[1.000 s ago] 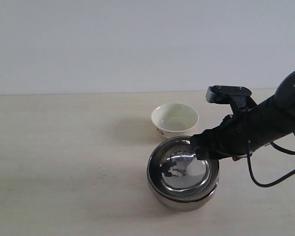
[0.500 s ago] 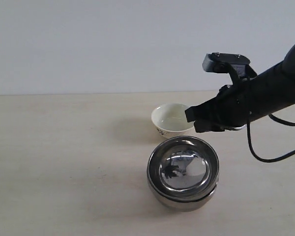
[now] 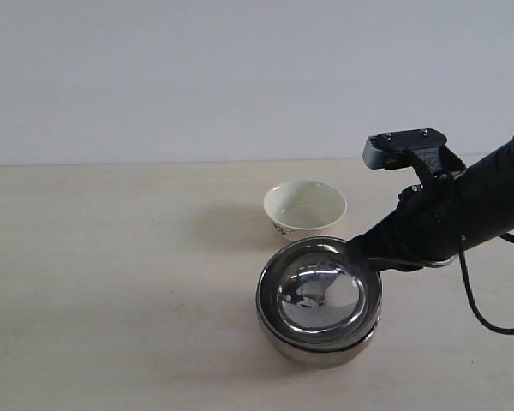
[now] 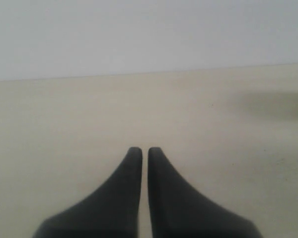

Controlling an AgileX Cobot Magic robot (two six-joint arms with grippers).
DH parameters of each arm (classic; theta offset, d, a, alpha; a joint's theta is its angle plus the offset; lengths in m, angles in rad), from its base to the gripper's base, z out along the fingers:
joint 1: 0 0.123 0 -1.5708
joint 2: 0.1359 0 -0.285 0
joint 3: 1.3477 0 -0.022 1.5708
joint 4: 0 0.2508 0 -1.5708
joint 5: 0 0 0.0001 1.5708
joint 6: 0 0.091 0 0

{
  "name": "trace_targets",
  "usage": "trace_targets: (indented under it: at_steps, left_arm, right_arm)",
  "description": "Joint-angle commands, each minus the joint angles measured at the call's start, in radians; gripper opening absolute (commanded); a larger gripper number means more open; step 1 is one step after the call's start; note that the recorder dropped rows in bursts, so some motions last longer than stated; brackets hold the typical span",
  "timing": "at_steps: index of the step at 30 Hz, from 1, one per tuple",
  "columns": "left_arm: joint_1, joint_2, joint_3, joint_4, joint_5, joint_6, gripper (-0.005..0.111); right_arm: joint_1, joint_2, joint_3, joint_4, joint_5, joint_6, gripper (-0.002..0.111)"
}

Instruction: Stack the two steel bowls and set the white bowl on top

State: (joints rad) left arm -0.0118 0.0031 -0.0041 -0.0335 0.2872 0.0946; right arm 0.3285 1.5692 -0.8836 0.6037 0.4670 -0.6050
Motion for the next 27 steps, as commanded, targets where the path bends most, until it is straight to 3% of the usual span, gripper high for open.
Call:
trace_targets:
  at_steps: [1, 6, 18, 27]
  left_arm:
    - [0.003, -0.003, 0.004, -0.008, -0.003, 0.003, 0.004]
    - [0.003, -0.003, 0.004, -0.008, -0.003, 0.003, 0.004]
    - [0.003, -0.003, 0.004, -0.008, -0.003, 0.003, 0.004]
    - [0.003, -0.003, 0.004, -0.008, -0.003, 0.003, 0.004]
  right_arm:
    - [0.002, 0.031, 0.015, -0.011, -0.031, 0.001, 0.000]
    - [0.002, 0.098, 0.015, -0.011, -0.035, 0.001, 0.000]
    - [0.010, 0.026, -0.026, 0.049, -0.035, 0.001, 0.000]
    - [0.212, 0.028, -0.026, 0.071, -0.118, 0.004, 0.000]
